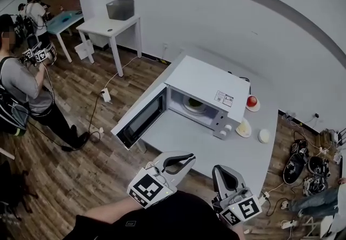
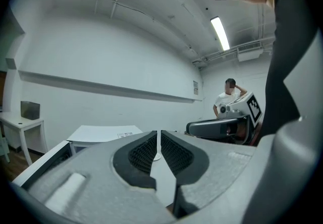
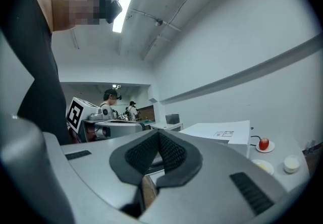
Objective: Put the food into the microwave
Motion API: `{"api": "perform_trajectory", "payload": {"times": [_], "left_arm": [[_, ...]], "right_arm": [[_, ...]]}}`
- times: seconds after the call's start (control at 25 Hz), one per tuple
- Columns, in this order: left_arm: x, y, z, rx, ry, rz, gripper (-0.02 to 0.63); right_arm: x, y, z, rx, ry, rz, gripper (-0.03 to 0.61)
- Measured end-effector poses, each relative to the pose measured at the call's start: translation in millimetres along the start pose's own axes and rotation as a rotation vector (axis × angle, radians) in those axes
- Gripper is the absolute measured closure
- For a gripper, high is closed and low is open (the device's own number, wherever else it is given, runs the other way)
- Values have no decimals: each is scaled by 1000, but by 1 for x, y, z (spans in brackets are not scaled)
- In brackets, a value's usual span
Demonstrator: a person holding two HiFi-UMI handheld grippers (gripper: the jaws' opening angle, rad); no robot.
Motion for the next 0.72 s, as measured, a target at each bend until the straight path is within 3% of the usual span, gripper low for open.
{"api": "perform_trajectory", "payload": {"times": [0.24,0.36,0.56,0.72], "left_arm": [[-5,-6,-18,28,-29,6,583],[-11,-15,-20,-7,-18,13,583],[-15,-16,-1,-19,-13,40,583],[-16,-16,13,-37,-4,53,583]], "right_arm": [[6,-4,0,44,11,-1,565],[15,-5,7,42,46,27,565],[28,-10,14,58,101,45,565],[27,-18,9,77,93,43,565]]}}
Point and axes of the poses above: the fingertips, and each gripper's own axes: x backward along the fingers, z to its right, y out of its underside, the point moved 10 cm from there along x, backward along the fingers, and after that the axes turned 13 degrees about -y, right-handed, at the moved point
